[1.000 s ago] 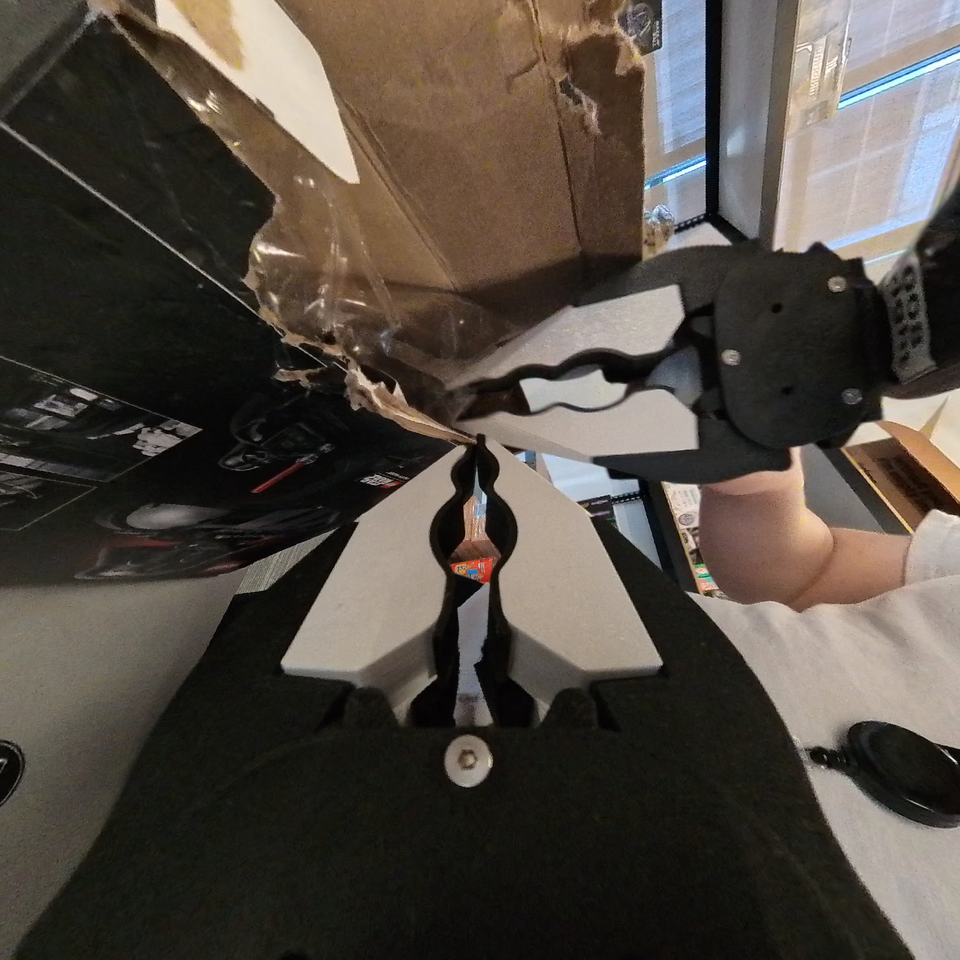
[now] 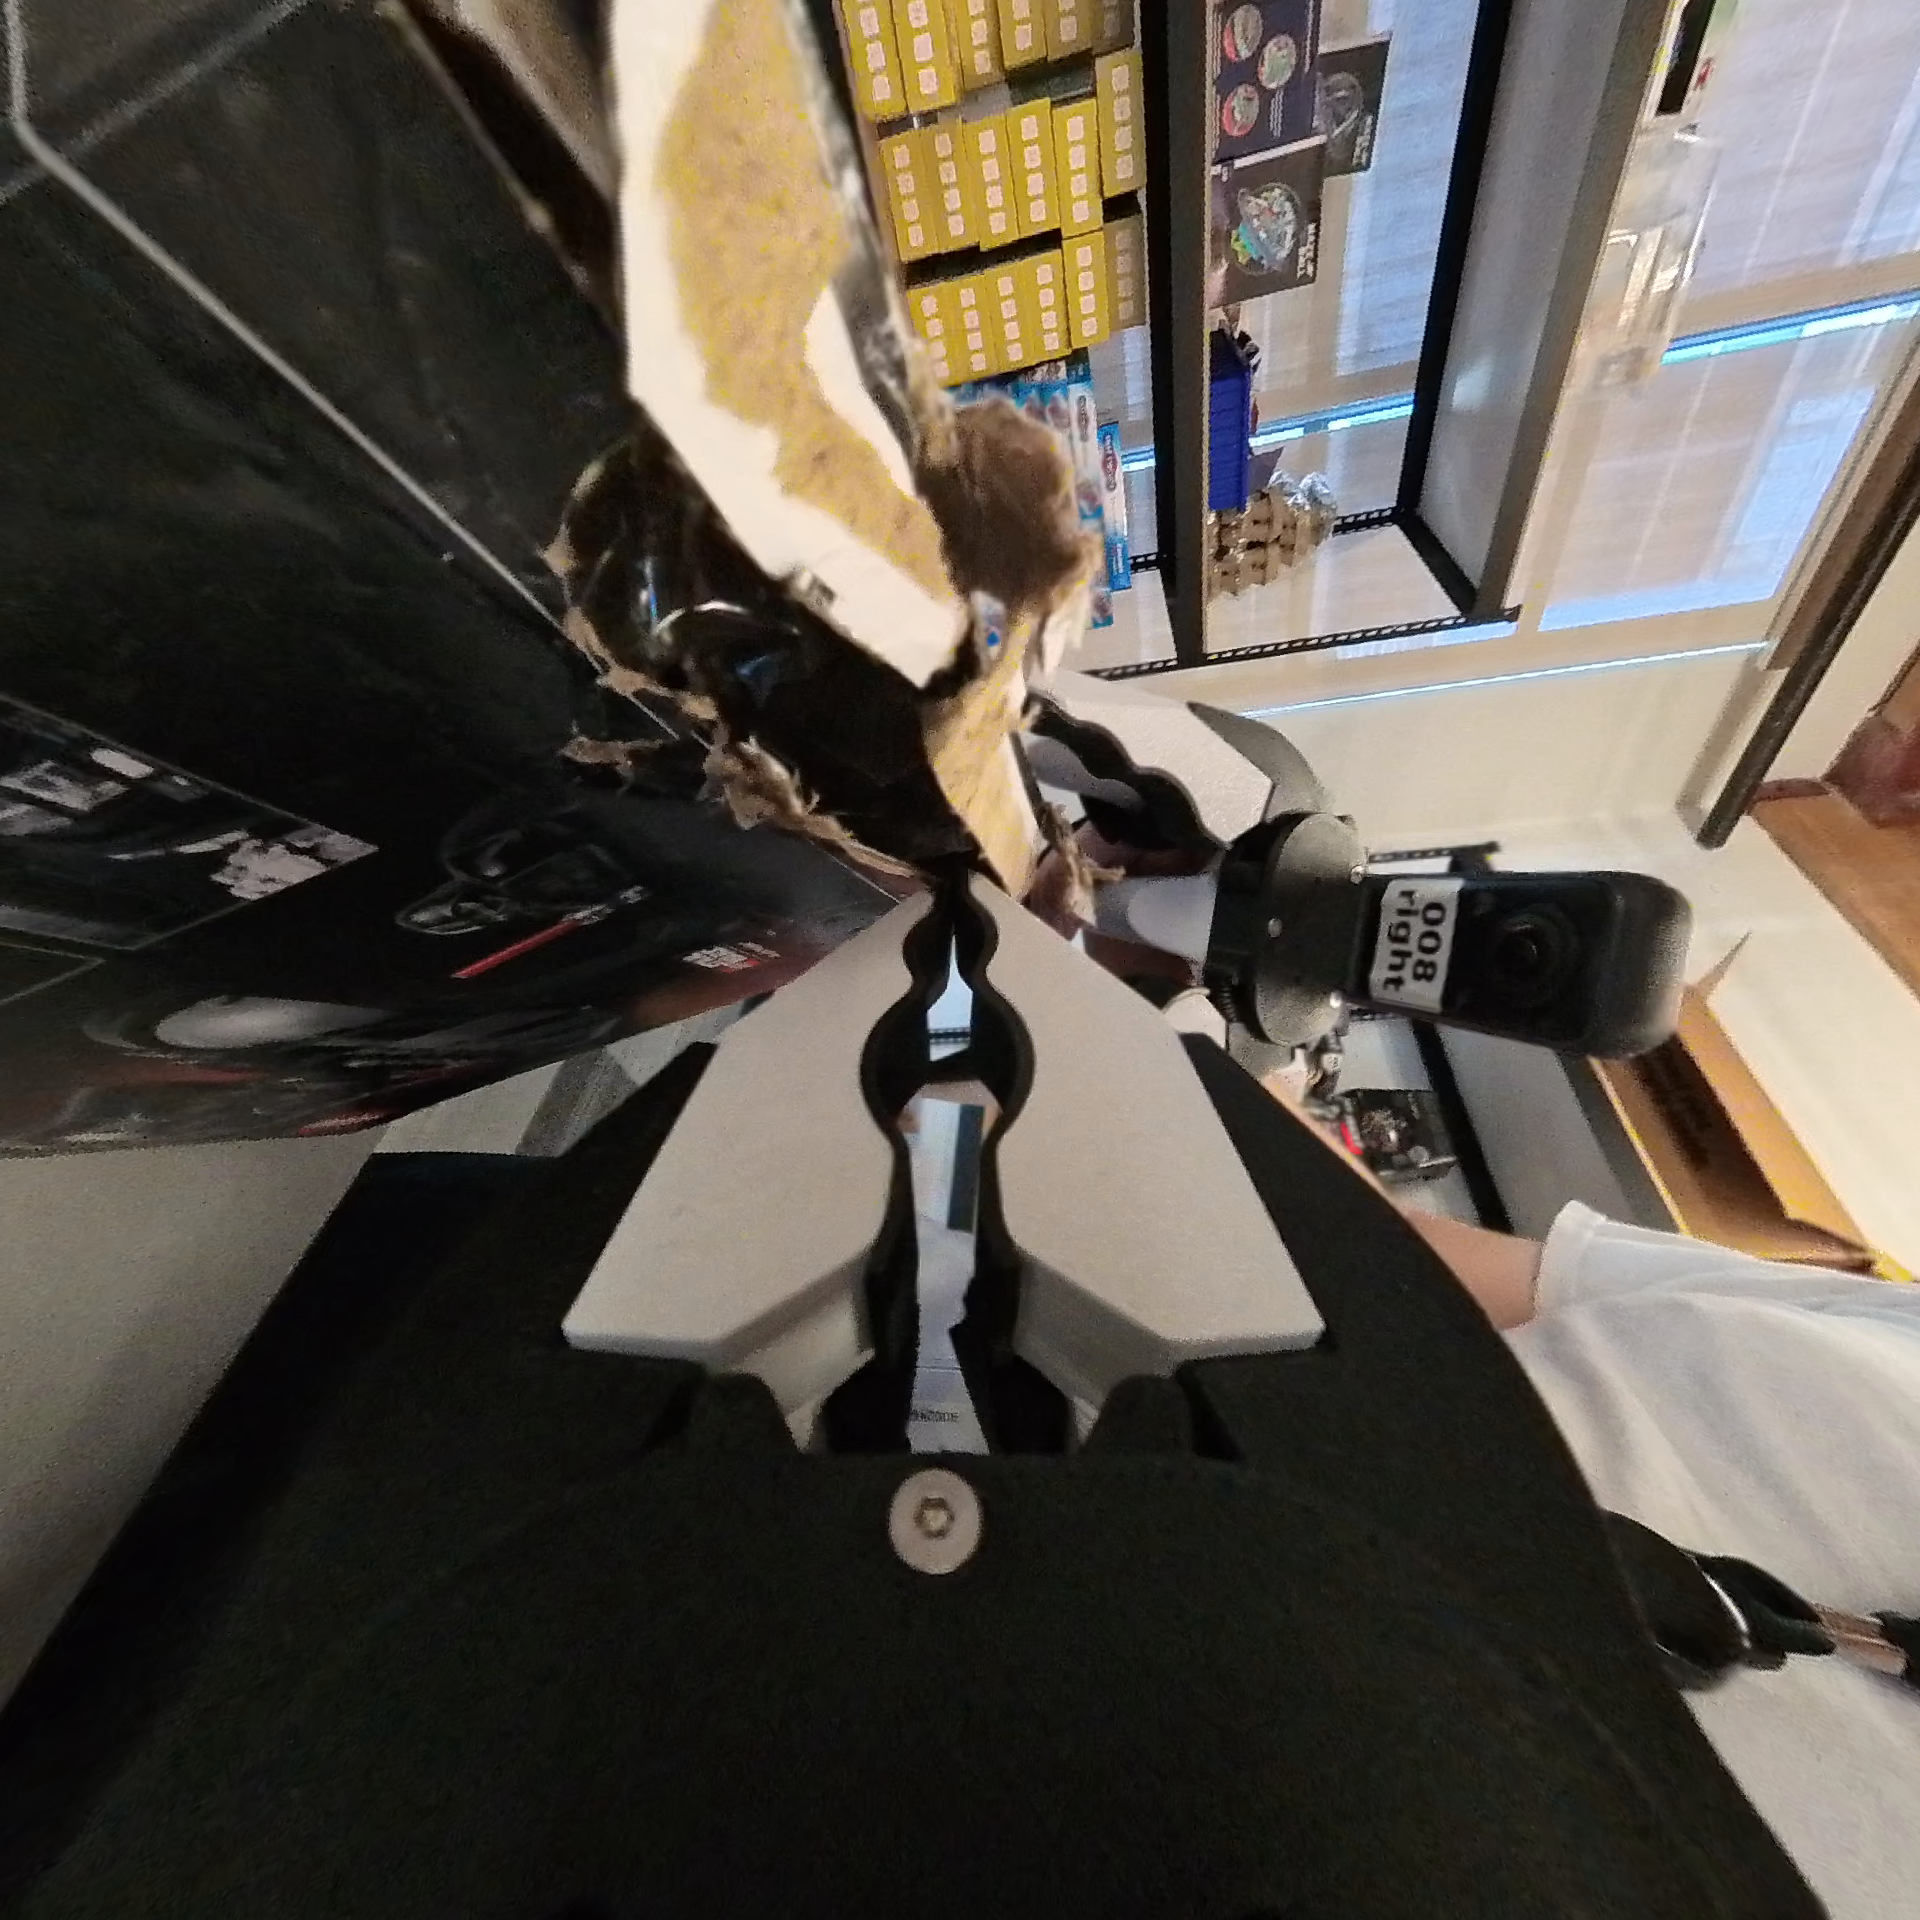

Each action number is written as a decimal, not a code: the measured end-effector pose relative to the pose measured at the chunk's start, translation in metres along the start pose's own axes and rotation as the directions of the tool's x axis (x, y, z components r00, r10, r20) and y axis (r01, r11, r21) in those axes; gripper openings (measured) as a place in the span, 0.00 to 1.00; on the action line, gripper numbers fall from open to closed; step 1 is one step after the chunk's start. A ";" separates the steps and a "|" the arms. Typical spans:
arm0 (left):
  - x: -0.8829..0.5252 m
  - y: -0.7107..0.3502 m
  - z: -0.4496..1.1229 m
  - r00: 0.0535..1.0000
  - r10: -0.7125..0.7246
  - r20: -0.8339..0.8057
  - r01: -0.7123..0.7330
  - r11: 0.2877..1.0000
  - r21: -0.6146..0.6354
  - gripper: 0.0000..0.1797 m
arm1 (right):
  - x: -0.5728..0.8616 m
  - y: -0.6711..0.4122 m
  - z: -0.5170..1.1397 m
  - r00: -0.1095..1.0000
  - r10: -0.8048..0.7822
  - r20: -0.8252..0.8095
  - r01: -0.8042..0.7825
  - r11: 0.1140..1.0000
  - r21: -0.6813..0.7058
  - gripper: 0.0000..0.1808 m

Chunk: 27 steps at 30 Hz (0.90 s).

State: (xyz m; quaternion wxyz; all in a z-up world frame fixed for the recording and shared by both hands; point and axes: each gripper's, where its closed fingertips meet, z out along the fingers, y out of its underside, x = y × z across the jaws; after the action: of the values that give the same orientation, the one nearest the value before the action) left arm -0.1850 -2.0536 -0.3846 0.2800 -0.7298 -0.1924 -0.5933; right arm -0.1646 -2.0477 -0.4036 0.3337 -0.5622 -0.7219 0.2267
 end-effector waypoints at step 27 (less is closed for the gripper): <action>0.011 0.016 -0.026 0.988 -0.025 -0.154 0.017 0.999 -0.051 0.00 | -0.027 0.039 0.015 0.760 0.649 0.029 -0.623 0.715 0.319 0.72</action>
State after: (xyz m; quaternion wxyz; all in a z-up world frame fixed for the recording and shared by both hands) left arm -0.1928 -2.0831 -0.3734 0.2695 -0.6863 -0.1629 -0.6556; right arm -0.1463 -2.0626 -0.4472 0.3494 -0.7256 -0.4248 0.4135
